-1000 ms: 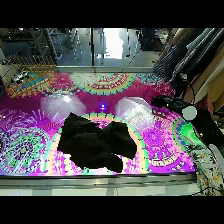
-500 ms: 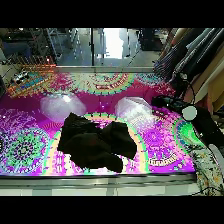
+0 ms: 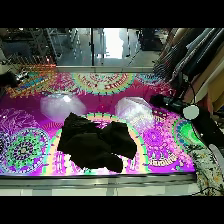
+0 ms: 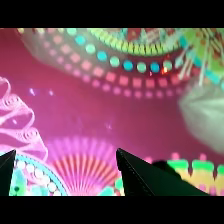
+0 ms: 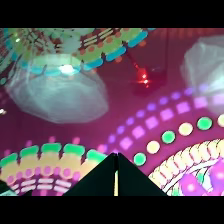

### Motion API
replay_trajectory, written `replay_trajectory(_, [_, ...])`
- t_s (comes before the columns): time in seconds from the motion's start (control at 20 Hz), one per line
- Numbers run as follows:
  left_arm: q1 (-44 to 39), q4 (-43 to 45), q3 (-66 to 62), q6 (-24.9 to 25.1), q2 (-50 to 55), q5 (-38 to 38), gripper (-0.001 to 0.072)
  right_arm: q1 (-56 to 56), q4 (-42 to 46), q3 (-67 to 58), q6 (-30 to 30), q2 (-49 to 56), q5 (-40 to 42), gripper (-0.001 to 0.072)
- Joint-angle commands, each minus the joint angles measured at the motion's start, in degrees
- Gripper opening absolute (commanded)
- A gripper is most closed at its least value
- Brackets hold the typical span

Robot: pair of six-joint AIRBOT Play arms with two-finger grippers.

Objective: Fold the clothes and pants, and hang the long-sleeved shirts on hangers.

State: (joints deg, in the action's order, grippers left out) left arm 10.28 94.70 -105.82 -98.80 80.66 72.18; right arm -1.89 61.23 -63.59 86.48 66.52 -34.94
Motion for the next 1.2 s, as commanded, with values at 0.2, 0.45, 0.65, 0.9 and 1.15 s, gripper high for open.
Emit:
replay_trajectory(0.2, [1.25, -31.36, 18.10, 20.39, -0.74, 21.79, 0.0701, 5.38, 2.27, 1.11, -8.70, -1.42, -31.91, 0.0559])
replay_trajectory(0.45, [4.59, -31.17, 47.25, 25.90, -7.67, 18.86, 0.0702, 4.09, -19.56, 19.63, -27.91, -1.51, -50.69, 0.0558])
replay_trajectory(0.65, [5.25, -35.45, 54.62, 27.30, -6.91, 12.81, 0.0702, -5.44, -20.04, 29.68, -30.91, -1.46, -40.87, 0.0558])
replay_trajectory(0.9, [5.07, -38.73, 54.77, 27.26, -4.33, 10.21, 0.0702, -17.46, -20.92, 29.97, -31.93, -0.26, -26.21, 0.0561])
replay_trajectory(1.15, [5.07, -39.85, 54.80, 27.06, -0.37, 2.95, 0.0702, -22.18, -23.98, 29.94, -32.17, 2.99, -21.16, 0.0562])
